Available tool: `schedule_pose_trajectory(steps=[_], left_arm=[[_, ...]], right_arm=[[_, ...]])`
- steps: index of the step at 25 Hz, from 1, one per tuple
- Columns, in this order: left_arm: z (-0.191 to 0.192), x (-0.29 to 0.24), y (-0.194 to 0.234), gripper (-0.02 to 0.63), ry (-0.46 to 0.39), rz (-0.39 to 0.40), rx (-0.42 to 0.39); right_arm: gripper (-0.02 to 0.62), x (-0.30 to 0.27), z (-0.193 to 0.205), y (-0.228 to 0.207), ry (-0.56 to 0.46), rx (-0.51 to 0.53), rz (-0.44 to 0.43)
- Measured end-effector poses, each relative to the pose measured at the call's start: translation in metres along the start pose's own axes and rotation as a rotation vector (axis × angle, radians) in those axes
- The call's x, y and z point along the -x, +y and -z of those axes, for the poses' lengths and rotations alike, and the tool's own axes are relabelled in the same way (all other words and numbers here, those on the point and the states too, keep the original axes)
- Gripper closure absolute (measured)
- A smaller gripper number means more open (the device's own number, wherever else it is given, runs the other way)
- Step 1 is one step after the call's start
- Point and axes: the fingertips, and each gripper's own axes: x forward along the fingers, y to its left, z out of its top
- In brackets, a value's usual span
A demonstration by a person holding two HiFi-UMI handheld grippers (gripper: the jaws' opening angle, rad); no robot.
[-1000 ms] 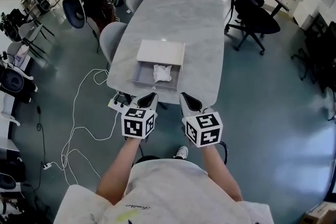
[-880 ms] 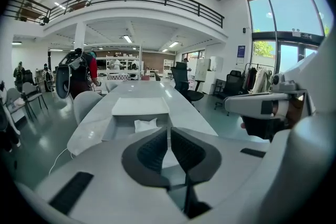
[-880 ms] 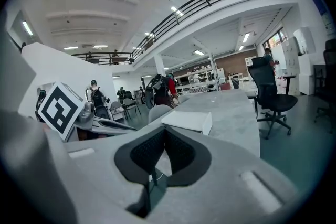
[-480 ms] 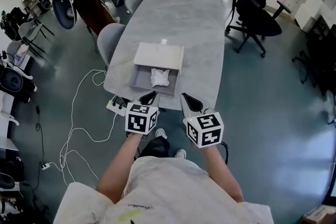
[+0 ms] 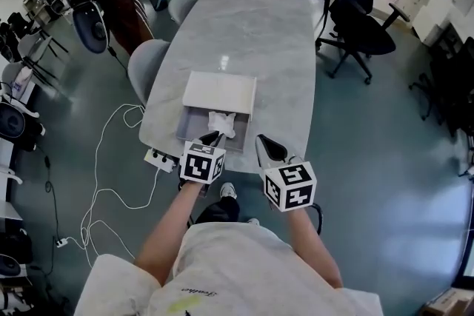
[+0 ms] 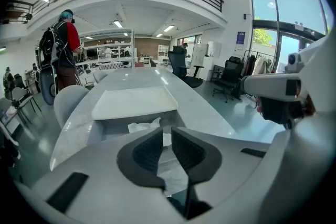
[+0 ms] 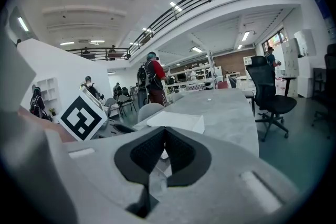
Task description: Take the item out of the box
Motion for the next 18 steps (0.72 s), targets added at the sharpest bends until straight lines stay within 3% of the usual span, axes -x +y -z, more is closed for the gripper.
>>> schedule_pose_trajectory(steps=[5,18], left_arm=[[-0.001,-0.029,0.008,0.577,0.102,0.032,-0.042],[0.001,-0.089,0.023,0.510,0.241,0.098,-0.121]], right_arm=[[0.591,-0.022,-0.005,-0.010,0.016,-0.012,0.009],[0.591,-0.058,-0.008,-0.048,0.037,-0.063,0.067]])
